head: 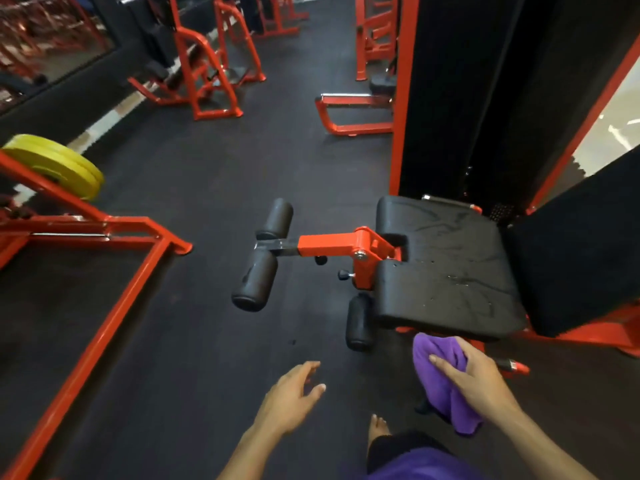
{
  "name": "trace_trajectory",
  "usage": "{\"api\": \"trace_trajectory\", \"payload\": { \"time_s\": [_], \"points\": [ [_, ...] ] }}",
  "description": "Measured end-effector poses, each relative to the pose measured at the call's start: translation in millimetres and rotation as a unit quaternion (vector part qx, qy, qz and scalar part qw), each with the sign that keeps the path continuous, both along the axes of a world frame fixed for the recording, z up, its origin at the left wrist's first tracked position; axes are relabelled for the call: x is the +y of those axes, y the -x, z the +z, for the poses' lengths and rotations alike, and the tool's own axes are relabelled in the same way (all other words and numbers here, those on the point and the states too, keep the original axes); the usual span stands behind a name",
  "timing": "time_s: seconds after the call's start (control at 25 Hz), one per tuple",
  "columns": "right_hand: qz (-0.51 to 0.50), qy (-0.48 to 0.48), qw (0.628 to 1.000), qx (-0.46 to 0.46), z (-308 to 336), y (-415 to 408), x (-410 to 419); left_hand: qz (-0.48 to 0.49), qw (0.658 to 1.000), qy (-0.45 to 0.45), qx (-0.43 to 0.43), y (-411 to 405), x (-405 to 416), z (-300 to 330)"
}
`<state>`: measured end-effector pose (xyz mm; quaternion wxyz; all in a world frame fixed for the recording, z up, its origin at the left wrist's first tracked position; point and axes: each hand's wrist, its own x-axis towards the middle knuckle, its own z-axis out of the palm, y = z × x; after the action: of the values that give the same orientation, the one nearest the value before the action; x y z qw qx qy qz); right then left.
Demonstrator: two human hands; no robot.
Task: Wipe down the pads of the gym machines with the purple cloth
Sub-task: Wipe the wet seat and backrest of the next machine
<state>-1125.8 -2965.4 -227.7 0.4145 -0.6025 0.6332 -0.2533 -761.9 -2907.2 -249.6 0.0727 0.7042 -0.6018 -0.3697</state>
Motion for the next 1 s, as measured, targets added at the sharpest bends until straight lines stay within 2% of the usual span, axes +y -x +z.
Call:
{"api": "trace_trajectory", "payload": {
  "time_s": [0.24, 0.56, 0.68, 0.84, 1.0],
  "points": [
    [-0.001, -0.007, 1.000, -0.006, -6.3, -30.3, -92.1, -0.037, 0.999, 0.010, -0.026, -31.0, -113.9, 11.9],
    [-0.133, -0.017, 0.991, 0.022, -21.9, -30.9, -127.1, -0.257, 0.966, -0.001, -0.033, 5.3, -266.7, -12.0],
    [-0.230, -0.016, 0.972, 0.043, -28.3, -36.0, -141.1, -0.362, 0.932, 0.008, -0.033, 19.4, -342.9, -28.6],
    [-0.388, -0.043, 0.919, 0.054, -33.5, -54.8, -168.7, -0.493, 0.869, 0.024, -0.030, 49.0, -450.7, -45.9],
    [-0.530, -0.049, 0.846, 0.039, -50.6, -83.3, -197.0, -0.628, 0.772, 0.078, -0.061, 102.0, -525.0, -60.2]
  ]
}}
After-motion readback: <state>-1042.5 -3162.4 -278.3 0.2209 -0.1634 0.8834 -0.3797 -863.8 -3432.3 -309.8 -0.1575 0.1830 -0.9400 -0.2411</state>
